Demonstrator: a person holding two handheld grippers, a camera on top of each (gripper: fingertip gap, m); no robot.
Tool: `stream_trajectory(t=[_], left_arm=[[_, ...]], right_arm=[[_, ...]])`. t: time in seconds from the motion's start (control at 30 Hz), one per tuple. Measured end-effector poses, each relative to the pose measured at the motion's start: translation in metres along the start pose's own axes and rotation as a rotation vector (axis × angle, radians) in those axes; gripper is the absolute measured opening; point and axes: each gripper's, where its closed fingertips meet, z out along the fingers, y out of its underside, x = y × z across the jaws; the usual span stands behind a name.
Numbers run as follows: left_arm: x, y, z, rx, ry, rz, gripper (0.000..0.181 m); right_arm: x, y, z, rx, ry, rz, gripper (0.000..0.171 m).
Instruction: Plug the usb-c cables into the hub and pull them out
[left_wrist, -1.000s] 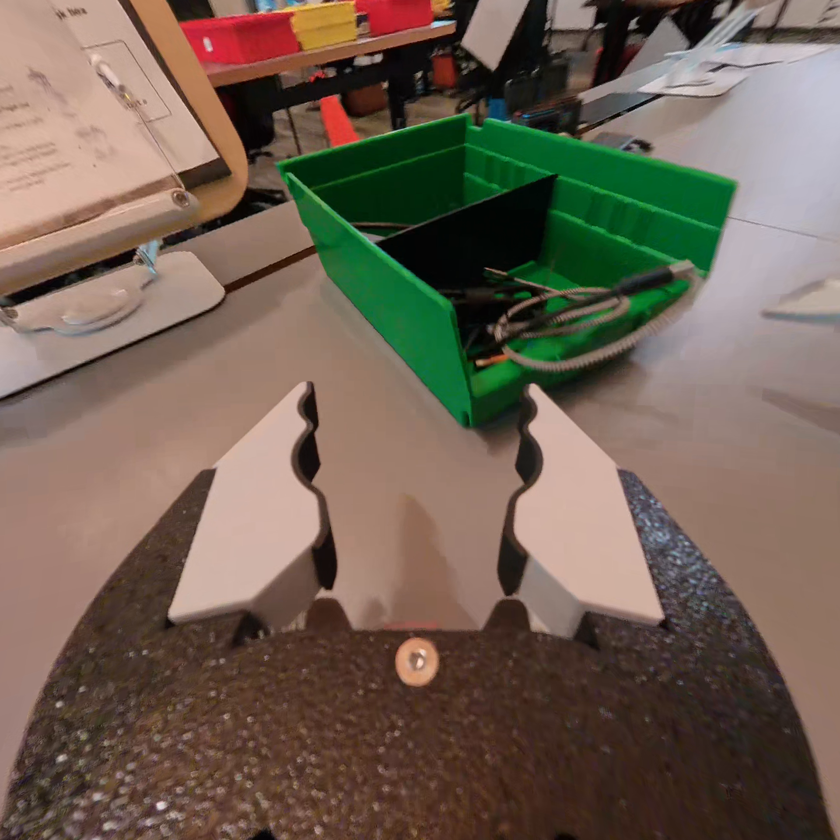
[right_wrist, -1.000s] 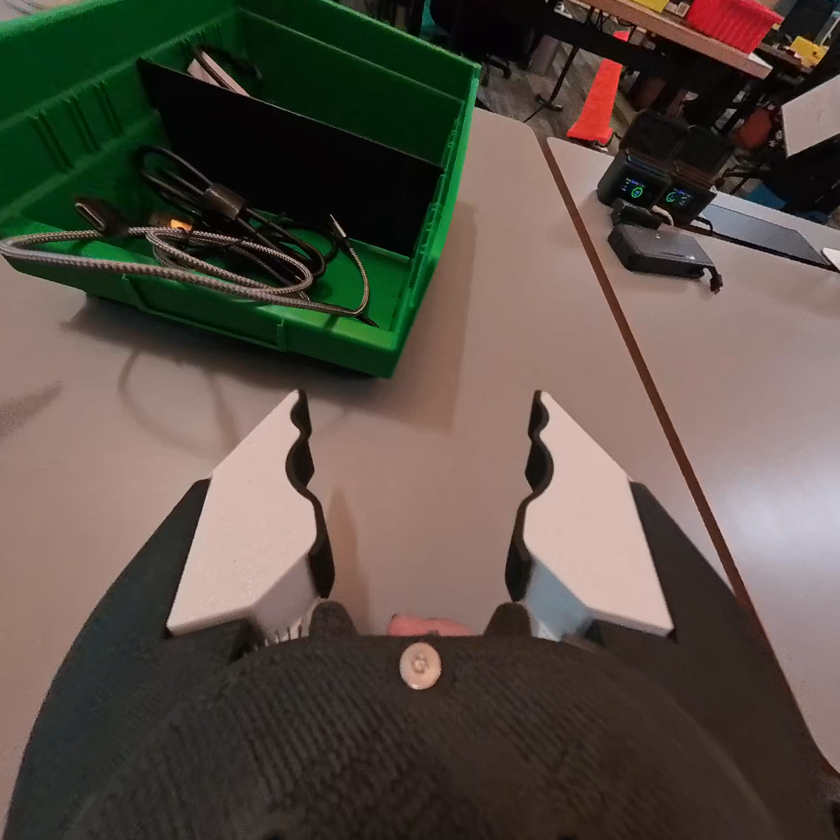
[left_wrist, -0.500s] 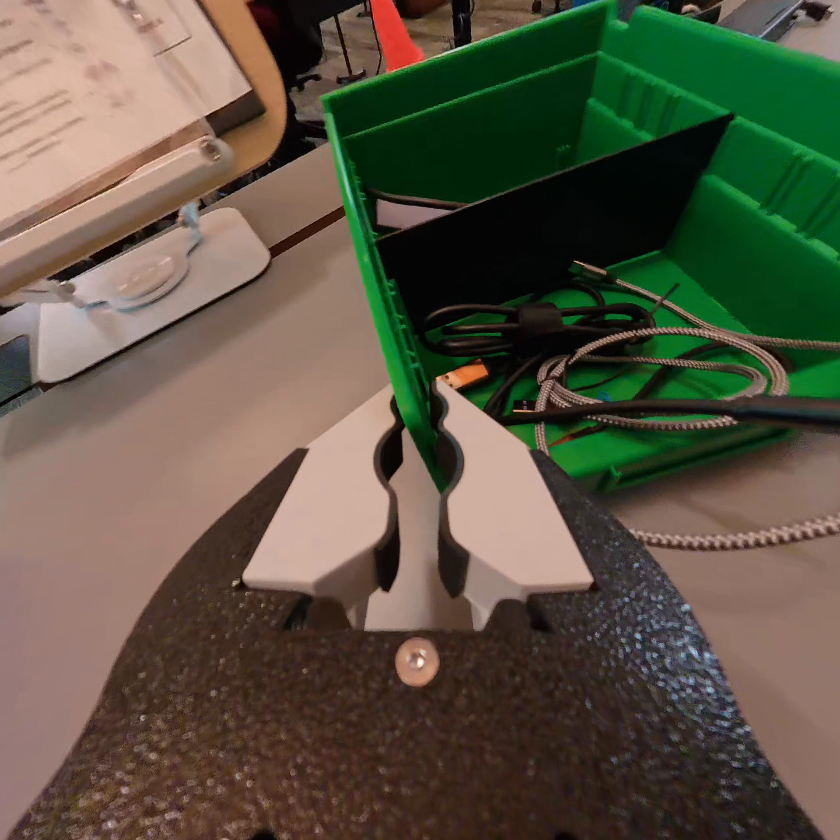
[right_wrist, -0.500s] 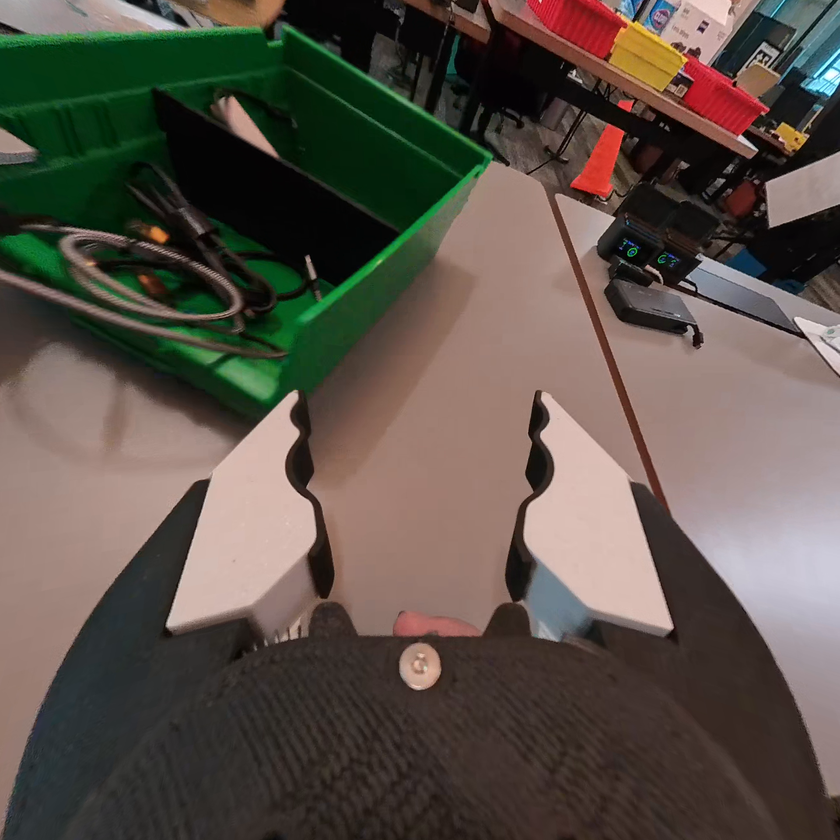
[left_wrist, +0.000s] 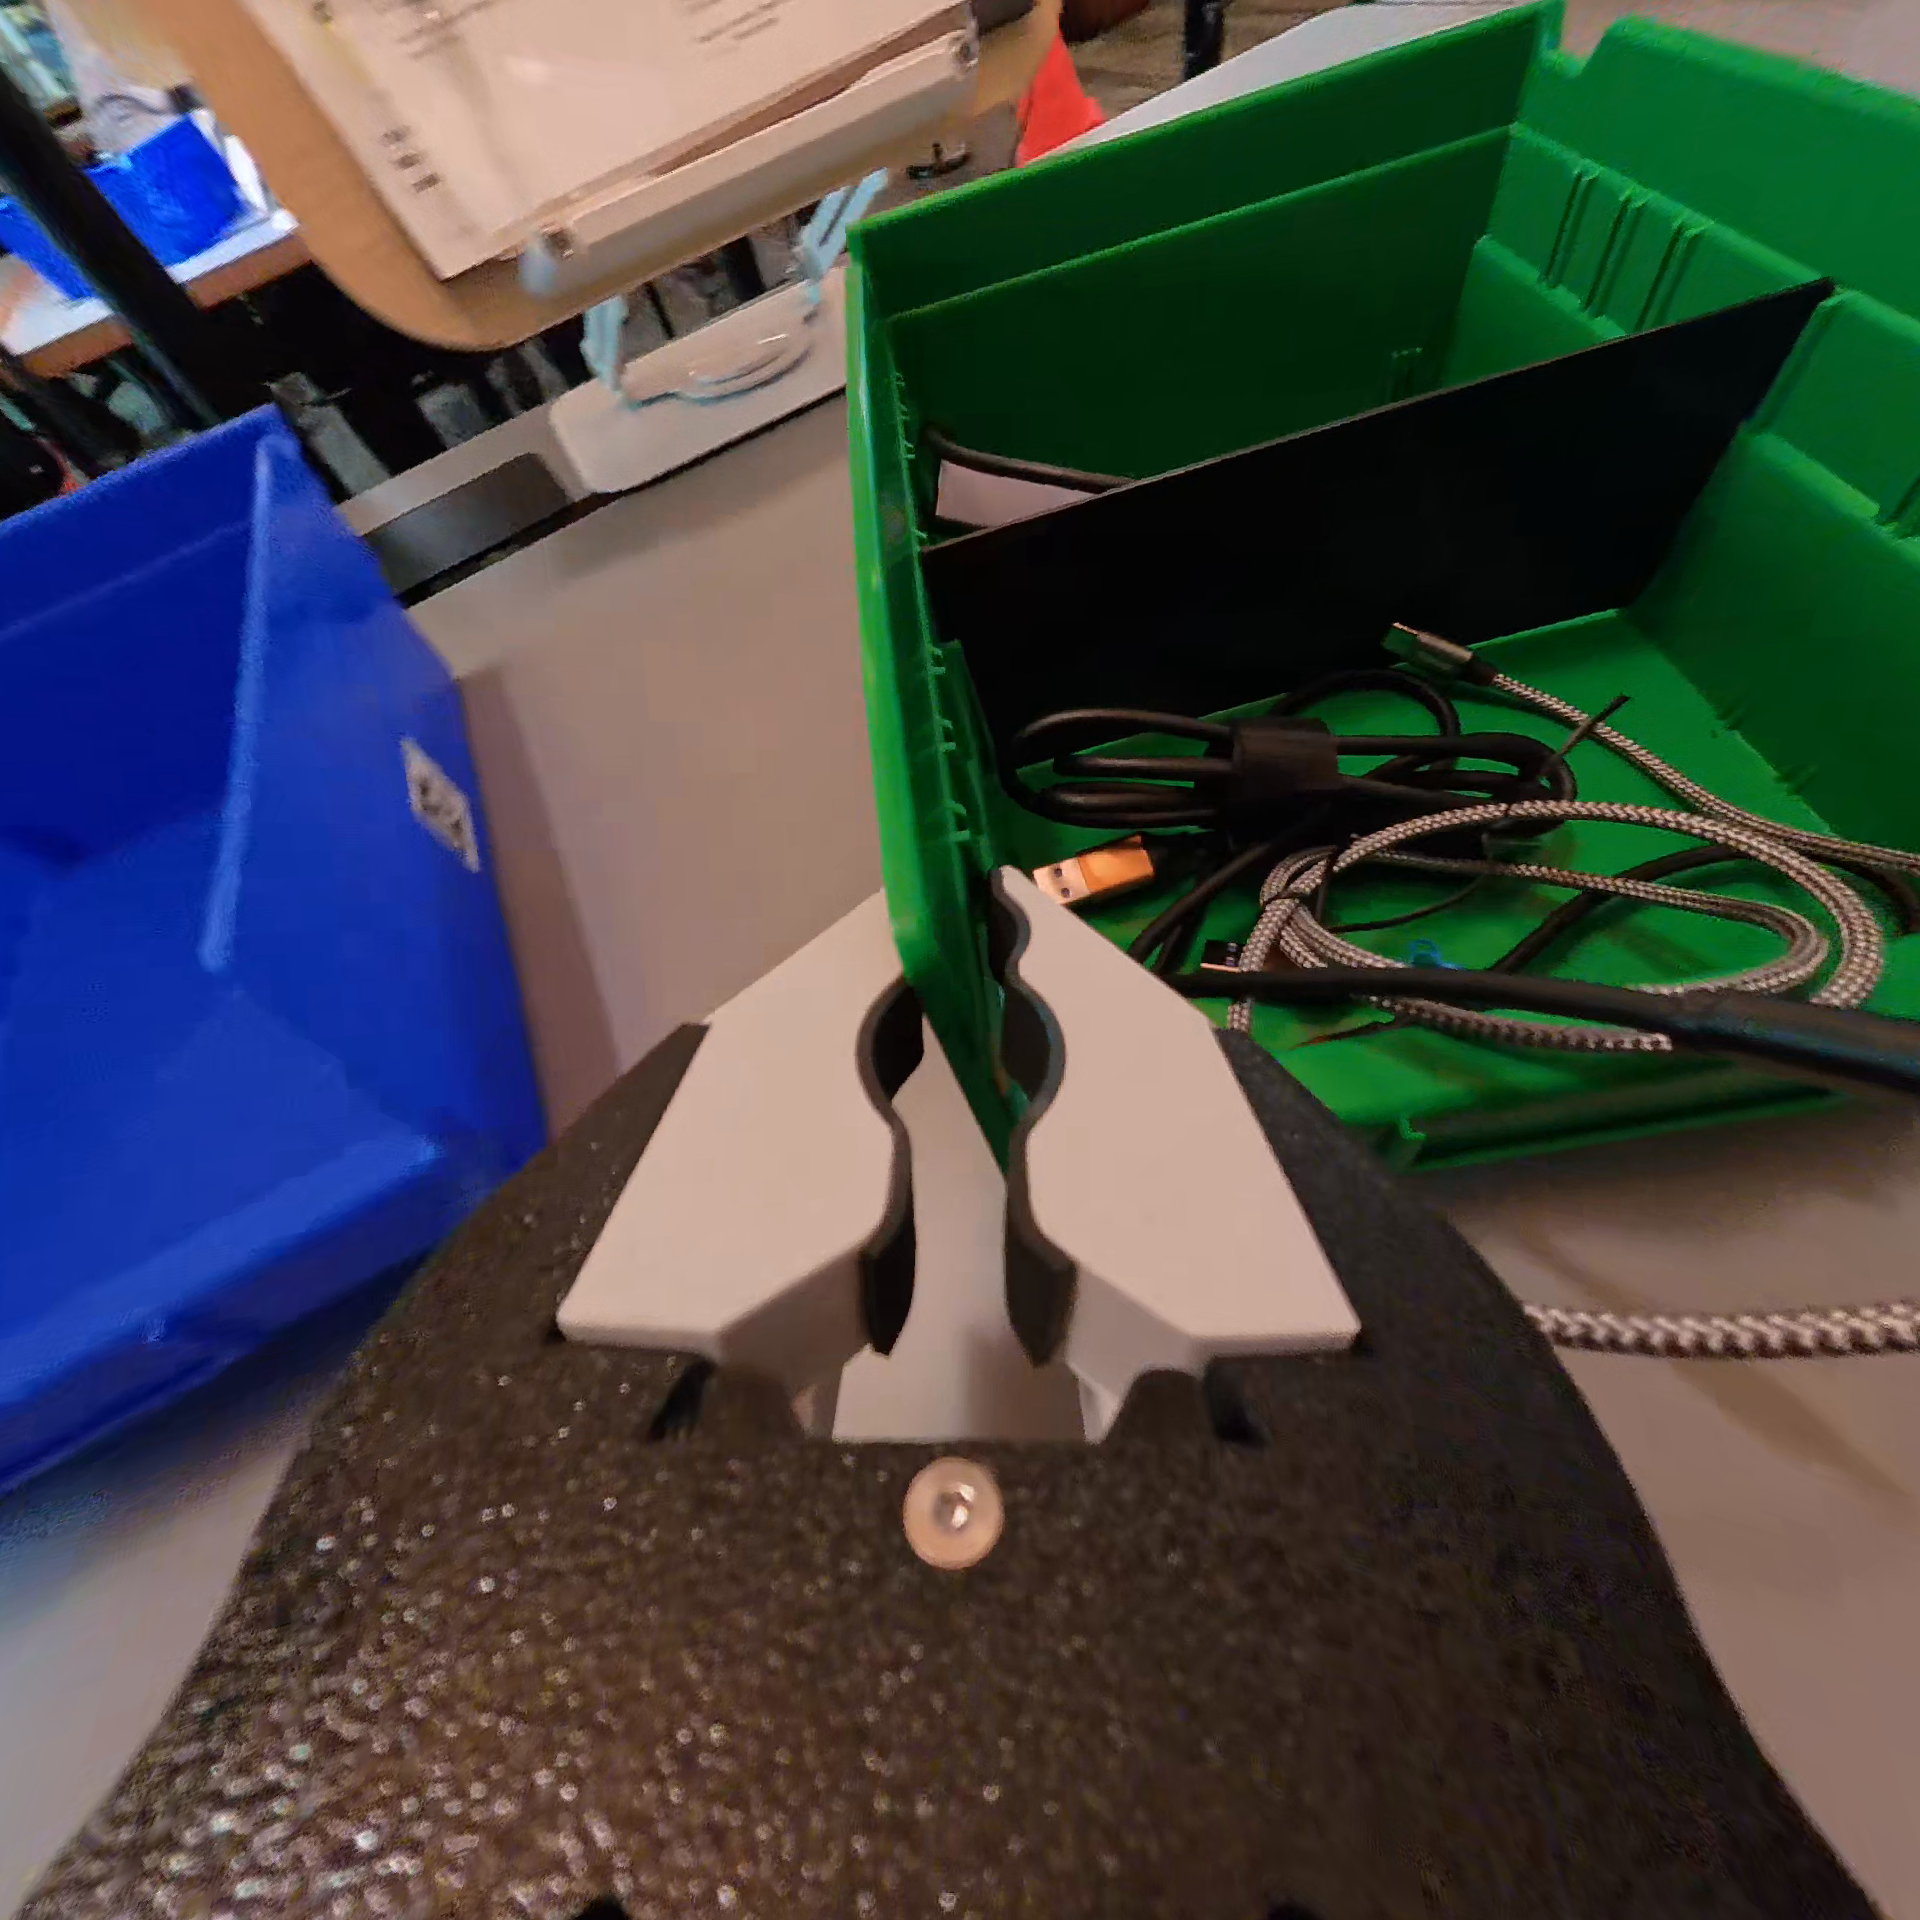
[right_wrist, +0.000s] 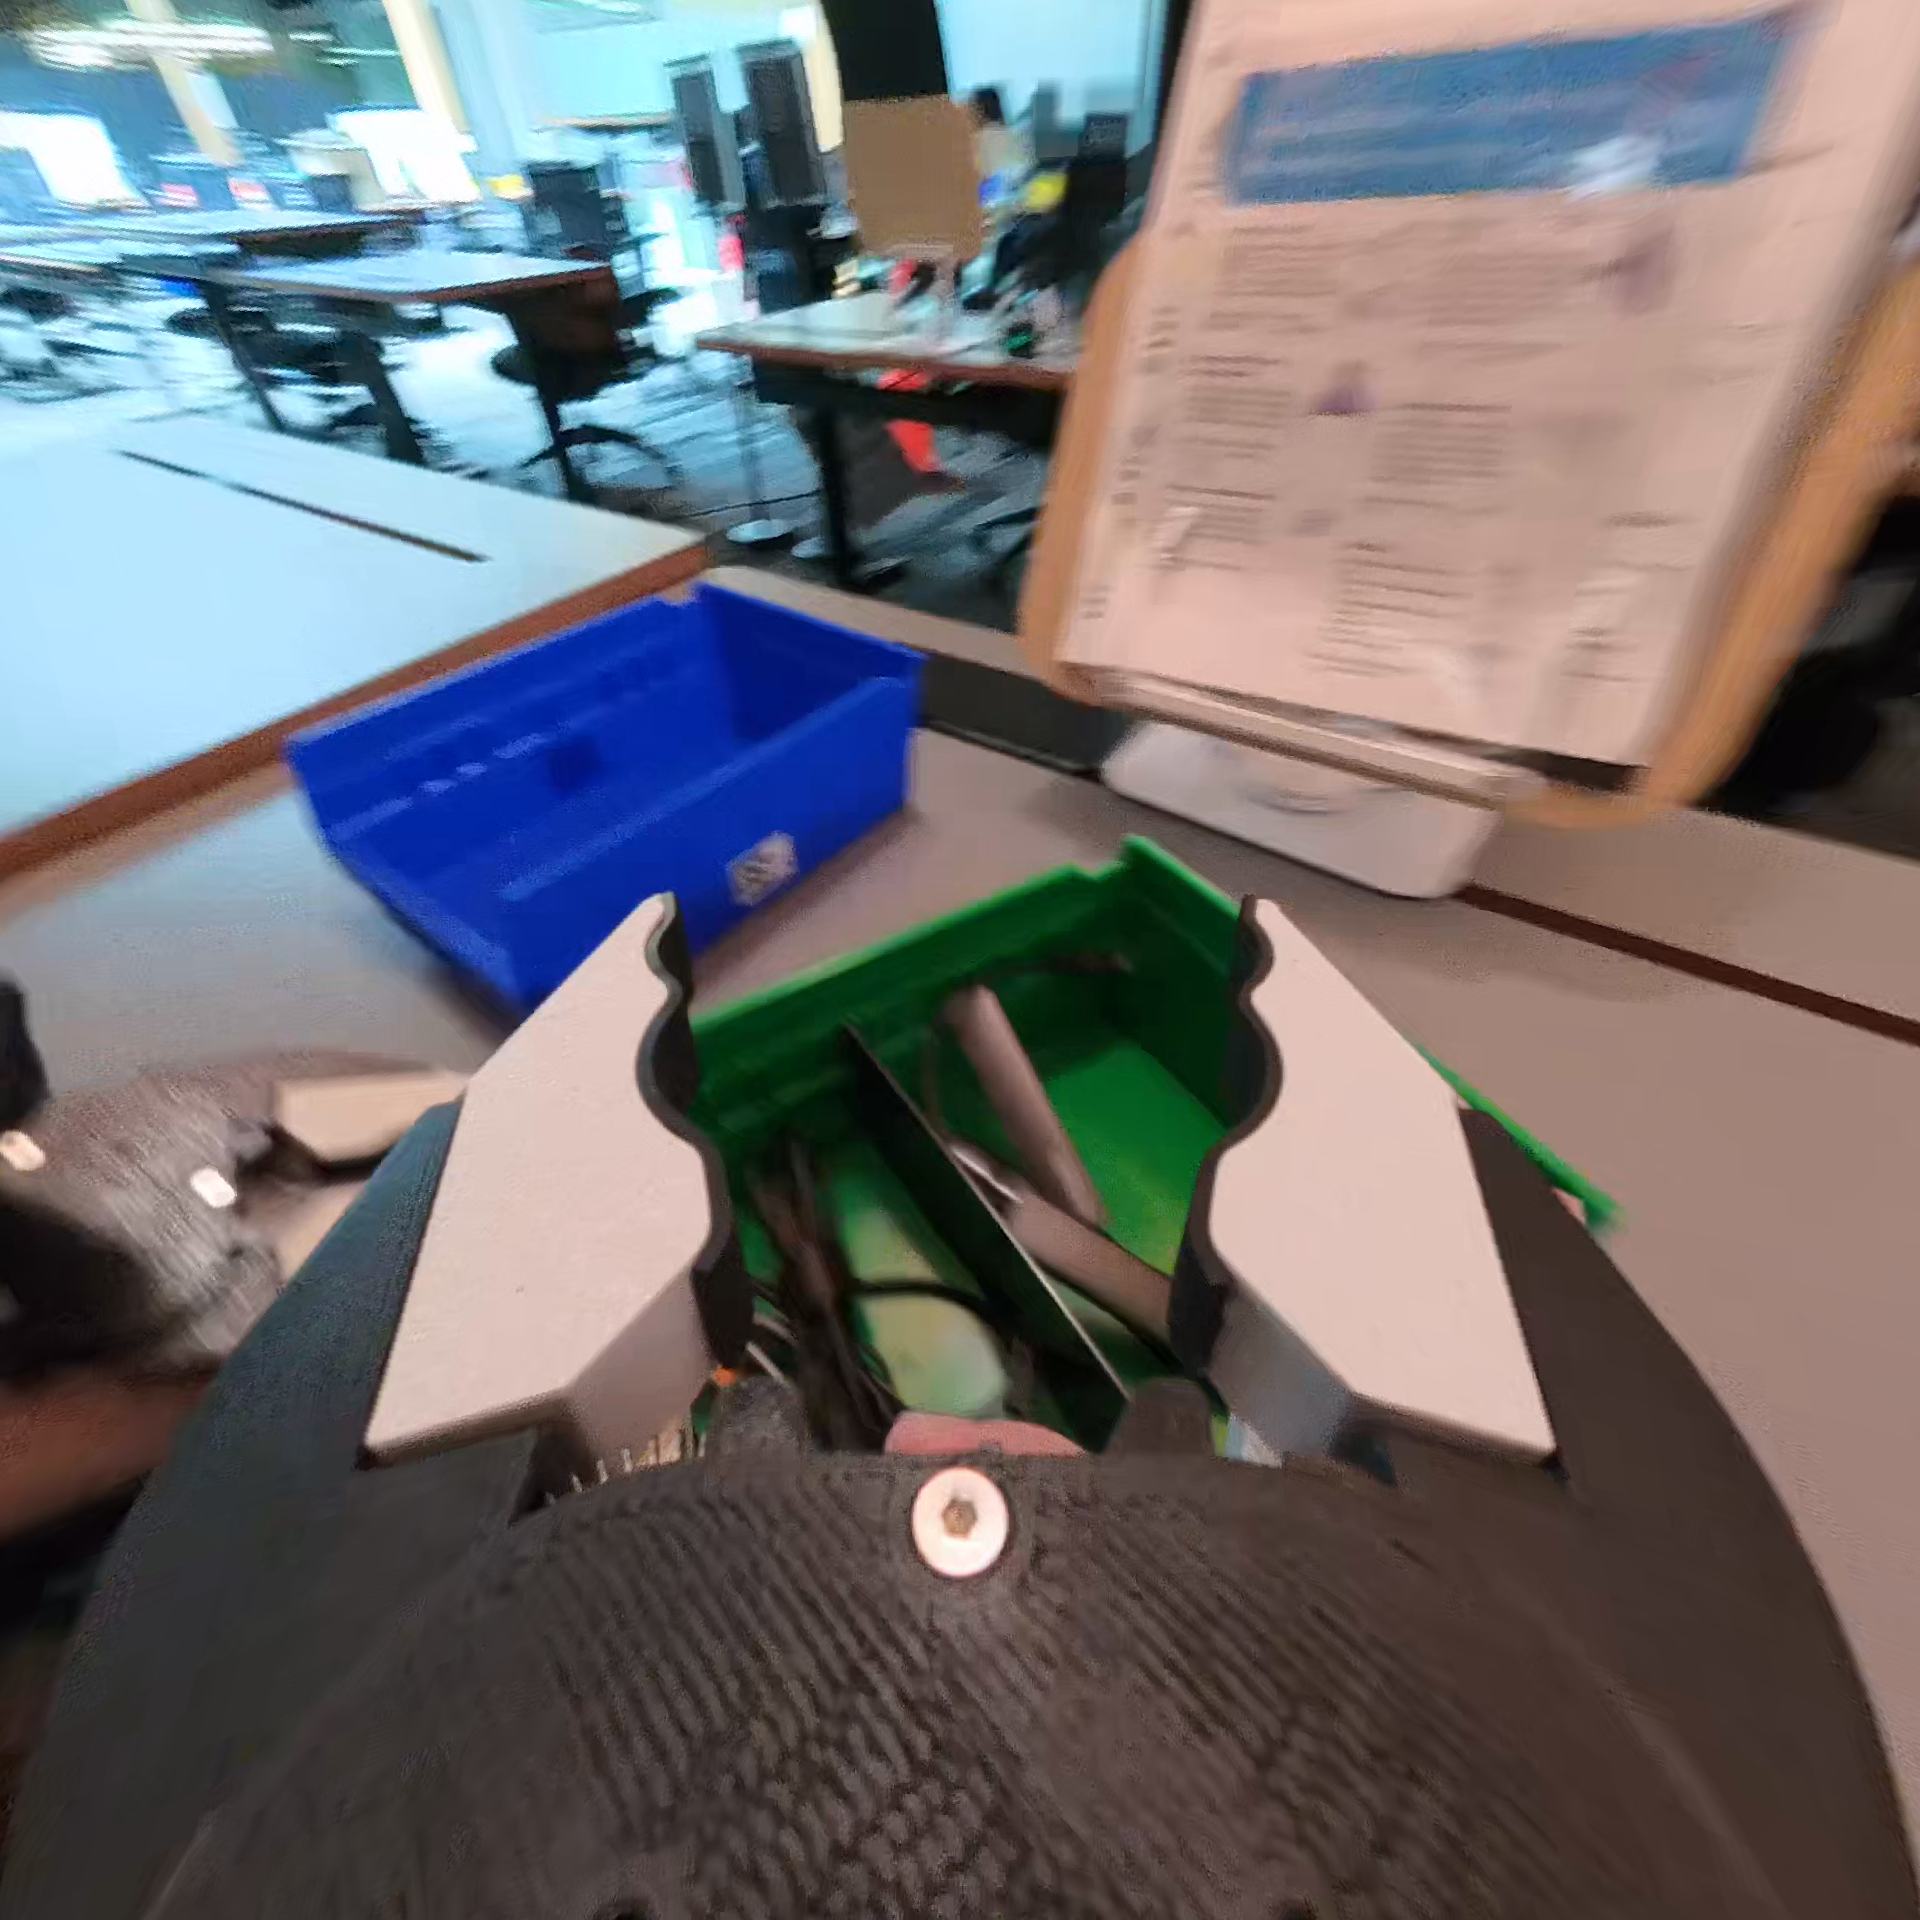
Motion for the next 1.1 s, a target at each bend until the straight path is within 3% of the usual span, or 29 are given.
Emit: stream_trajectory(t=[0.07, 0.17, 0.37, 0.47, 0.5, 0.63, 0.67, 0.83, 0.93, 1.1], left_arm=[[-0.006, 0.004, -0.006, 0.009, -0.001, -0.023, 0.005], [-0.017, 0.009, -0.012, 0.008, -0.013, -0.034, 0.004], [-0.032, 0.015, -0.018, 0.019, -0.004, -0.071, 0.004], [-0.035, 0.016, -0.018, 0.028, 0.019, -0.094, 0.003], [-0.036, 0.016, -0.017, 0.03, 0.025, -0.099, 0.003], [-0.04, 0.017, -0.017, 0.037, 0.036, -0.114, 0.002], [-0.041, 0.017, -0.018, 0.038, 0.035, -0.114, 0.002], [-0.044, 0.018, -0.018, 0.025, 0.014, -0.022, 0.004], [-0.046, 0.019, -0.02, 0.014, 0.007, 0.023, 0.005], [-0.058, 0.024, -0.022, 0.016, 0.021, 0.038, 0.005]], right_arm=[[-0.037, -0.012, 0.058, -0.061, -0.142, 0.116, 0.108], [-0.076, -0.011, 0.141, -0.181, -0.253, 0.316, 0.09], [-0.088, 0.046, 0.258, -0.461, -0.054, 0.337, 0.073], [-0.1, 0.077, 0.288, -0.584, -0.038, 0.284, 0.041], [-0.099, 0.089, 0.296, -0.618, -0.006, 0.298, 0.057], [-0.106, 0.127, 0.314, -0.73, 0.046, 0.312, 0.05], [-0.103, 0.136, 0.316, -0.741, 0.081, 0.278, 0.039], [-0.105, 0.126, 0.323, -0.689, 0.086, 0.357, 0.035], [-0.101, 0.089, 0.318, -0.629, 0.029, 0.362, 0.034], [-0.06, -0.035, 0.261, -0.457, -0.148, 0.419, 0.033]])
